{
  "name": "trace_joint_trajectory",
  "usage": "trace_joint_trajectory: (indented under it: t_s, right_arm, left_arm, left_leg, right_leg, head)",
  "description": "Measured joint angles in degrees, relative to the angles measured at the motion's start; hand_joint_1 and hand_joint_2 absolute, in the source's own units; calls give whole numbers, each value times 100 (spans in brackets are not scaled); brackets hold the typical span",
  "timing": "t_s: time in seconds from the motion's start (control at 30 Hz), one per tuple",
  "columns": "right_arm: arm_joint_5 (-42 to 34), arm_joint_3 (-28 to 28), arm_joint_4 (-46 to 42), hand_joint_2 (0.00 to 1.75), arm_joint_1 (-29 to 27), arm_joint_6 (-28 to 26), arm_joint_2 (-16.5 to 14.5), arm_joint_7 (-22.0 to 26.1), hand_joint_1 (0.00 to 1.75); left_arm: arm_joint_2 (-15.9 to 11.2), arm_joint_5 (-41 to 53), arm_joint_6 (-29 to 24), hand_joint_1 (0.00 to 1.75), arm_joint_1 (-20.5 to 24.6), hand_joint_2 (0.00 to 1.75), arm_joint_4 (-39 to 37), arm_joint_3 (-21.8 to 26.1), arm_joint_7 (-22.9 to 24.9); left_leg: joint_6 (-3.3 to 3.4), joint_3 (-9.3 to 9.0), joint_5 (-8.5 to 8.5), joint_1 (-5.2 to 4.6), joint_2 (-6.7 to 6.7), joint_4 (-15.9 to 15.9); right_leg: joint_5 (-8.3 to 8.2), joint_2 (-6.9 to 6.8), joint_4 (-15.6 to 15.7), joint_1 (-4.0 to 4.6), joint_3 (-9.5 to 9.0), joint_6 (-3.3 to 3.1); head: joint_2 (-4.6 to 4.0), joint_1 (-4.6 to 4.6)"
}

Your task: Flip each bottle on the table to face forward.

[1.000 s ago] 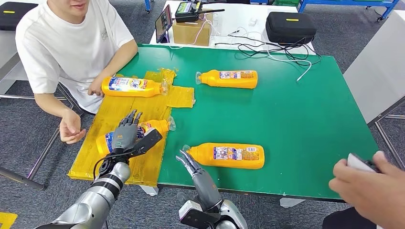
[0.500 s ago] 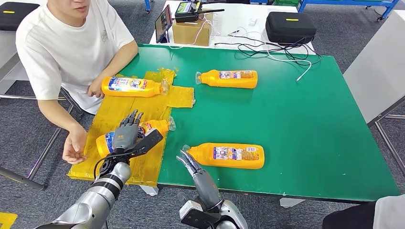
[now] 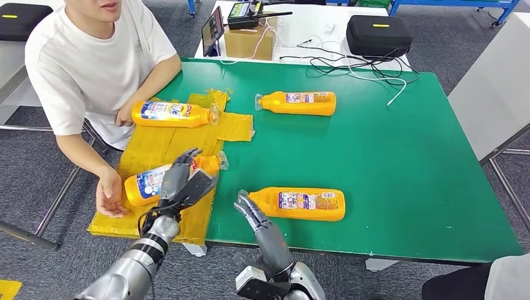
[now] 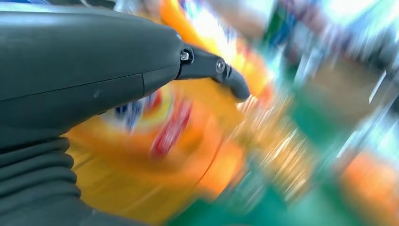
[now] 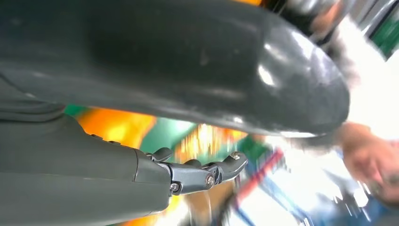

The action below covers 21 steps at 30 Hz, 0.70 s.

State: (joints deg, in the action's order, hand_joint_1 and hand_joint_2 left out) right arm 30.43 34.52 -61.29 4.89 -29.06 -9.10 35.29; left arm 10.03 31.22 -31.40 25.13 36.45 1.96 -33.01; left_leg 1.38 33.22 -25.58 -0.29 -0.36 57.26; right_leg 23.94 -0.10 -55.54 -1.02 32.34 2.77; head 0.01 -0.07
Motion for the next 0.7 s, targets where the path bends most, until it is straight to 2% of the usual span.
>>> trace_joint_trajectory:
  t_s: [0.03, 0.07, 0.13, 0.23, 0.33, 0.4, 0.5, 0.7]
  right_arm:
    - [335, -55, -41, 175, -9, -350, 21, -74, 0]
    - [767, -132, -96, 175, -14, -660, 63, -228, 0]
    - [1733, -324, -203, 175, -2, -985, 186, -730, 0]
    - [3141, -714, -246, 175, 17, -1045, 402, -1632, 0]
    - [4129, -1131, -311, 175, 8, -1051, 603, -2264, 0]
    - [4509, -1382, -397, 175, 1, -1052, 722, -2516, 0]
    - [4683, -1647, -505, 175, 6, -1052, 858, -2683, 0]
    - [4750, -1804, -499, 175, 103, -1028, 1005, -3061, 0]
  left_arm:
    - [109, -561, -346, 0, -220, 175, 495, -44, -261]
    - [220, -1058, -603, 0, -435, 175, 1106, -115, -393]
    - [365, -1717, -831, 0, -759, 175, 2346, -358, -268]
    - [370, -2138, -870, 0, -1154, 175, 3652, -829, 75]
    - [365, -2318, -873, 0, -1608, 175, 4503, -1108, -87]
    - [365, -2366, -871, 0, -1888, 175, 4929, -1229, -224]
    - [365, -2348, -870, 0, -2169, 175, 5386, -1373, -328]
    - [365, -2334, -870, 0, -2363, 175, 5788, -1553, -345]
  left_leg:
    - [0, 8, 1, 0, 4, 2]
    - [0, 17, 2, 0, 3, 3]
    - [2, 32, 1, -2, -7, 3]
    - [4, 38, -4, -5, -9, 2]
    - [5, 45, -5, -5, -6, 2]
    - [5, 49, -6, -5, -5, 2]
    - [5, 53, -6, -4, -4, 2]
    - [4, 53, -4, -3, -2, 1]
  right_leg:
    - [-1, 3, 0, 0, 9, 1]
    - [-1, 4, 0, 0, 17, 1]
    - [-1, 1, 0, -1, 24, 2]
    - [0, 2, 2, -4, 28, 3]
    - [1, 3, 3, -4, 38, 3]
    - [1, 3, 3, -4, 44, 3]
    - [1, 2, 3, -2, 48, 3]
    - [0, 3, 2, -1, 48, 3]
  head:
    - [0, 0]
    - [0, 1]
    - [-1, 4]
    - [0, 1]
    - [0, 1]
    - [0, -1]
    - [-1, -1]
    - [1, -1]
